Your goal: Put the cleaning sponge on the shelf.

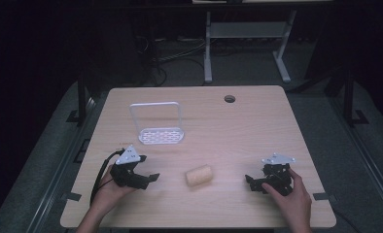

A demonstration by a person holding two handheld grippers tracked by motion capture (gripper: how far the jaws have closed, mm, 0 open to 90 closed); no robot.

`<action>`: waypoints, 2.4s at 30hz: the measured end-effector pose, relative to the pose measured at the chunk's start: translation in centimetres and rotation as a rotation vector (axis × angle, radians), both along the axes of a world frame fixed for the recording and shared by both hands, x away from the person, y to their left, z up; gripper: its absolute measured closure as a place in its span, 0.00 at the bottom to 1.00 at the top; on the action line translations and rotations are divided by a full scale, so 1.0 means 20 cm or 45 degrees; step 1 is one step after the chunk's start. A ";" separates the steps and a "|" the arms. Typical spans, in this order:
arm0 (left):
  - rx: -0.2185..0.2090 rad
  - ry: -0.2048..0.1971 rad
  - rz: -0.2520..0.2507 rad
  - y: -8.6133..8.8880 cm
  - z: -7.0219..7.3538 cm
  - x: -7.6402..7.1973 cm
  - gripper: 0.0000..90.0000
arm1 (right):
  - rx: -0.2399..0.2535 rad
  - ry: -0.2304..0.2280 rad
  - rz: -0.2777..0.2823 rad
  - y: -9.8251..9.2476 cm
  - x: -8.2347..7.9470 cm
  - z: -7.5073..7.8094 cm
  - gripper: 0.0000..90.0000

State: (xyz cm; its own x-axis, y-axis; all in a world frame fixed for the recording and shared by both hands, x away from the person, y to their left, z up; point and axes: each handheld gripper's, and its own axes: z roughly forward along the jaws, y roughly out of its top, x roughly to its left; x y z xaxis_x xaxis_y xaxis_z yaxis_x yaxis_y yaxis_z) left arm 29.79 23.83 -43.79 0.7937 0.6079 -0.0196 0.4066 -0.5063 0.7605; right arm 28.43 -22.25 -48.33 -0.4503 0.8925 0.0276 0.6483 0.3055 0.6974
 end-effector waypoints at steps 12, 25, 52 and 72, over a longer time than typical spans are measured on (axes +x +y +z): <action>0.001 -0.002 -0.044 -0.06 0.03 0.02 0.15 | 0.000 0.001 -0.001 0.00 0.00 0.00 0.00; 0.008 -0.007 -0.101 -0.14 0.05 0.04 0.15 | 0.000 0.001 -0.001 0.00 0.00 0.00 0.00; -0.021 -0.011 -0.187 -0.27 0.11 0.07 0.15 | 0.002 0.001 -0.002 0.00 0.00 0.00 0.00; -0.031 -0.005 -0.276 -0.44 0.13 0.10 0.15 | 0.000 0.000 -0.001 0.00 0.00 0.00 0.00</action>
State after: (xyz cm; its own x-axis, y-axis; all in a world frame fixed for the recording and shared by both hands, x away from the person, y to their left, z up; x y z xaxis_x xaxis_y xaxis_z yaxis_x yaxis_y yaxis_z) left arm 31.81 15.06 -41.10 0.9058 0.4227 -0.0287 0.2872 -0.5627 0.7752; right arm 28.43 -22.25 -48.33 -0.4495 0.8928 0.0281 0.6488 0.3047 0.6973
